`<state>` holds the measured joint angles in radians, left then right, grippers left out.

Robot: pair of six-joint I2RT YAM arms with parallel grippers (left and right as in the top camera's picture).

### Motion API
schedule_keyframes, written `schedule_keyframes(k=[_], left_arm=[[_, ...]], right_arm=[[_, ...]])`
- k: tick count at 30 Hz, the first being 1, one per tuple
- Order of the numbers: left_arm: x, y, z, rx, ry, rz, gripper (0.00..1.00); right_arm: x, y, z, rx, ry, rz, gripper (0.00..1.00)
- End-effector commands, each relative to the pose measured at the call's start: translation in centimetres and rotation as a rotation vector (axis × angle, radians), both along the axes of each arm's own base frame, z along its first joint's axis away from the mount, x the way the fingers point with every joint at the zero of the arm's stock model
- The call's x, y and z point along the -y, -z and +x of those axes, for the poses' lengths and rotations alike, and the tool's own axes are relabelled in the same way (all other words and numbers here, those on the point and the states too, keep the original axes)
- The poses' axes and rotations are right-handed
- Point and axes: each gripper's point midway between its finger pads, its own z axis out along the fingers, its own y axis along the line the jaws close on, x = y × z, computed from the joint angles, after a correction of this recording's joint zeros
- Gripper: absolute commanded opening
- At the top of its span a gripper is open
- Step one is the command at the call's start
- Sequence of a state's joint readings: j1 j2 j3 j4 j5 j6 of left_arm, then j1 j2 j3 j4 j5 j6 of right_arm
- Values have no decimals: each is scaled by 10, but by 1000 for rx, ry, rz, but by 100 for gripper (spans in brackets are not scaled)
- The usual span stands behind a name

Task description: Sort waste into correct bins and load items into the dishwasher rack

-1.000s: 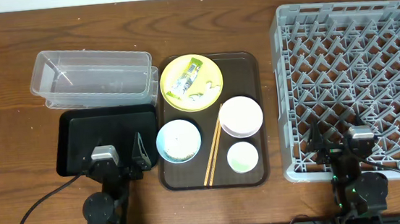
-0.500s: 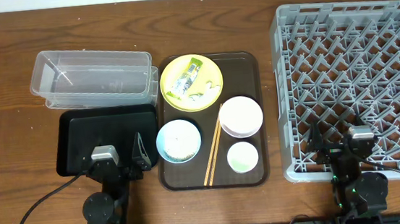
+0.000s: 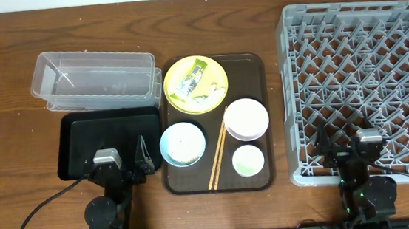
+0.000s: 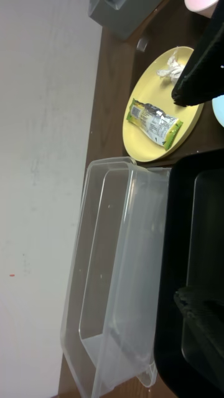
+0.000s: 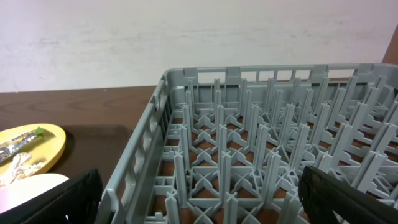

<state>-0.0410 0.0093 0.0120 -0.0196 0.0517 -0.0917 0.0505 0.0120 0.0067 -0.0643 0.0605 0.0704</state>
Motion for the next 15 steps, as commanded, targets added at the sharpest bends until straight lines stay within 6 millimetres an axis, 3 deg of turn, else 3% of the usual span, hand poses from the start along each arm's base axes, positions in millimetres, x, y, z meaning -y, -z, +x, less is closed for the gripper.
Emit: schedule_keyframes(k=[1,15], left_arm=[[-3,14,-1,-50,-13,16,95],[-3,14,-1,-50,-13,16,95]], right_arm=[[-1,0,0,1,-4,-8,99],[-1,0,0,1,-5,-5,99]])
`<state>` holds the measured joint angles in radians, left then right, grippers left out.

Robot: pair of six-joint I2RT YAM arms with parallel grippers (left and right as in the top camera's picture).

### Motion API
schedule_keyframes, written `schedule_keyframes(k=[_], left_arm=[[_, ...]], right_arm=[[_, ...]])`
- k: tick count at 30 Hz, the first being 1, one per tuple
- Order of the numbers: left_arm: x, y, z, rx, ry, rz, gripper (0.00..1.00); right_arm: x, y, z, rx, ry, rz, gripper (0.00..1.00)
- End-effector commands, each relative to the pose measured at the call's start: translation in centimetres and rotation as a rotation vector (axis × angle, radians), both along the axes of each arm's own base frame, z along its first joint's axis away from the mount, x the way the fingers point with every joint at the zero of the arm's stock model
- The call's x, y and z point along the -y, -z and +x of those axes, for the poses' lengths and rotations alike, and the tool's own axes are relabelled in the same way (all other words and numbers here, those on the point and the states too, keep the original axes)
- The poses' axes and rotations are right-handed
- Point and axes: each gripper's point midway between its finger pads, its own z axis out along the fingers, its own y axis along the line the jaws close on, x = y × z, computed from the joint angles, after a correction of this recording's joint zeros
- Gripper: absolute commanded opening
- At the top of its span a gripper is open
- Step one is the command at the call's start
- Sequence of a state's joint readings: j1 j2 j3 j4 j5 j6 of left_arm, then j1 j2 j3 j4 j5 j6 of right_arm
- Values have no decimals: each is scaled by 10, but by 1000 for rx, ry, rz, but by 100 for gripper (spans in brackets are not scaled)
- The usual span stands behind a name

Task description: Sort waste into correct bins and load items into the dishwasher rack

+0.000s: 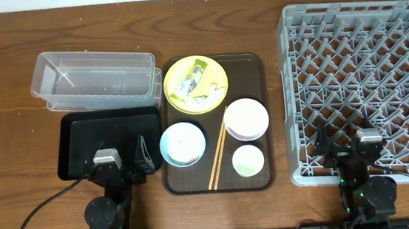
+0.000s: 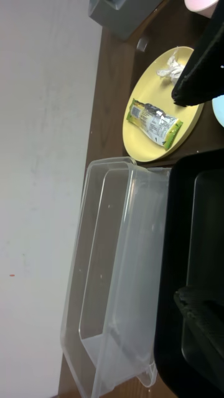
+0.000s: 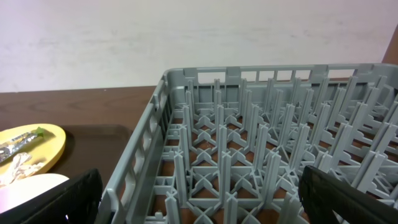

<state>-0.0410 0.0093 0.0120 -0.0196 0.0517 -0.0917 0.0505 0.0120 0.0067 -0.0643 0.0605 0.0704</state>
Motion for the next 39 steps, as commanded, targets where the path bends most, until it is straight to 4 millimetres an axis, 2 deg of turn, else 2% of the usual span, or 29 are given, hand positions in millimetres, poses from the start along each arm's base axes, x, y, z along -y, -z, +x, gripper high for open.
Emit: schedule_keyframes(k=[1,7,12,16,20,24,31,39], left_arm=[[-3,14,-1,-50,-13,15,95],[-3,14,-1,-50,-16,-4,95],[-2,14,-1,-53,-25,-113,95],[2,6,-2,-40,0,-132,95],[2,-6,-3,-31,0,-131,95],[2,-12,-1,-60,-1,-130,95],[13,-20,12,-178,48,-132,95],[17,-26,30,-484,54,-116,95]], right_arm=[[-1,0,0,1,-5,-5,99],[0,0,0,1,3,-6,99],[0,0,0,1,3,-1,99],[0,-3,0,13,10,98,99],[0,-12,-1,33,10,117,99],[2,-30,-3,67,15,87,99],[2,-52,-3,15,18,44,99],[3,-50,14,-234,31,25,99]])
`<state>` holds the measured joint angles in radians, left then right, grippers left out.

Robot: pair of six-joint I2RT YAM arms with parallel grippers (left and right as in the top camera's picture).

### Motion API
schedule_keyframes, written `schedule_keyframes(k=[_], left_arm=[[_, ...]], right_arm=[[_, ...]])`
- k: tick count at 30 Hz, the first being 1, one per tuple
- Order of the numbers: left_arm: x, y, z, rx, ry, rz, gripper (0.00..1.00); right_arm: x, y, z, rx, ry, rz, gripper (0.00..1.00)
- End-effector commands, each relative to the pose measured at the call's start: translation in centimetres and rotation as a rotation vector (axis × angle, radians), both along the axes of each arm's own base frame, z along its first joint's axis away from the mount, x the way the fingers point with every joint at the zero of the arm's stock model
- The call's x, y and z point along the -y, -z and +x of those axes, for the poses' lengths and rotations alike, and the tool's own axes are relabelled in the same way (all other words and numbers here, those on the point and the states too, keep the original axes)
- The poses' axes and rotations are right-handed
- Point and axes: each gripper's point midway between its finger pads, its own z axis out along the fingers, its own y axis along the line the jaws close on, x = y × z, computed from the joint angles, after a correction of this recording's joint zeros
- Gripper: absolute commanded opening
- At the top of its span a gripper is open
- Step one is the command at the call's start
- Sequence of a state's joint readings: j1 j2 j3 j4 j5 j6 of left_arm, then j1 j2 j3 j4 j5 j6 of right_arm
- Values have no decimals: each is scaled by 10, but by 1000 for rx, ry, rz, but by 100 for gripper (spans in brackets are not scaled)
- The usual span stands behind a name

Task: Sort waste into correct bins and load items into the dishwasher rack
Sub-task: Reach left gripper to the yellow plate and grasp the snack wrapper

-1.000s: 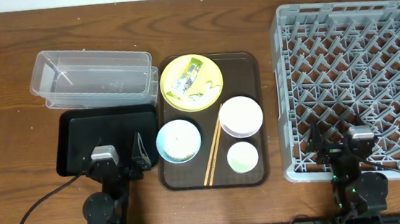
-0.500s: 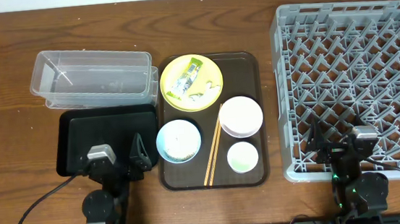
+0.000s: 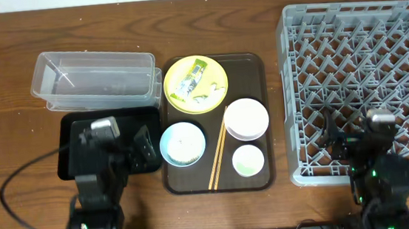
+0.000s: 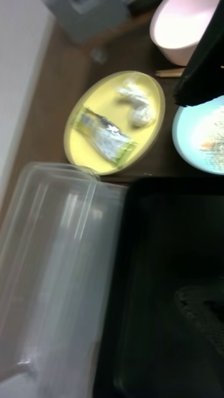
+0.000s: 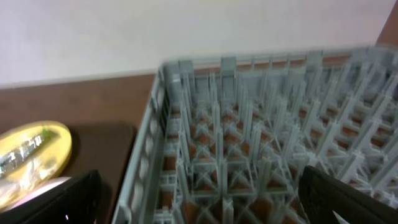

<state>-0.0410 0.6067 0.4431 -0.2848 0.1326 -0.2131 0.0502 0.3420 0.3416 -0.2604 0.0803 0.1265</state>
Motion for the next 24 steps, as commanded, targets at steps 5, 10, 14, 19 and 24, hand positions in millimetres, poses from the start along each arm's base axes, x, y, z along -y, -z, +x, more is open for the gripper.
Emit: schedule_keyframes(k=[5,10,14,19,24], left_arm=[[2,-27,11,-239,67,73,95],[0,-16,1,-403,99,119,95],[0,-1,-4,-470,103,119,95],[2,8,-4,-510,113,109,95],[2,-3,12,-435,104,105,95]], right_arm=[[-1,-1,15,-241,-3,-28,99],[-1,5,17,-376,-1,-36,99],[-2,4,22,-372,-7,-33,99],[0,7,21,-384,6,-40,99],[1,6,21,-384,6,-40,99]])
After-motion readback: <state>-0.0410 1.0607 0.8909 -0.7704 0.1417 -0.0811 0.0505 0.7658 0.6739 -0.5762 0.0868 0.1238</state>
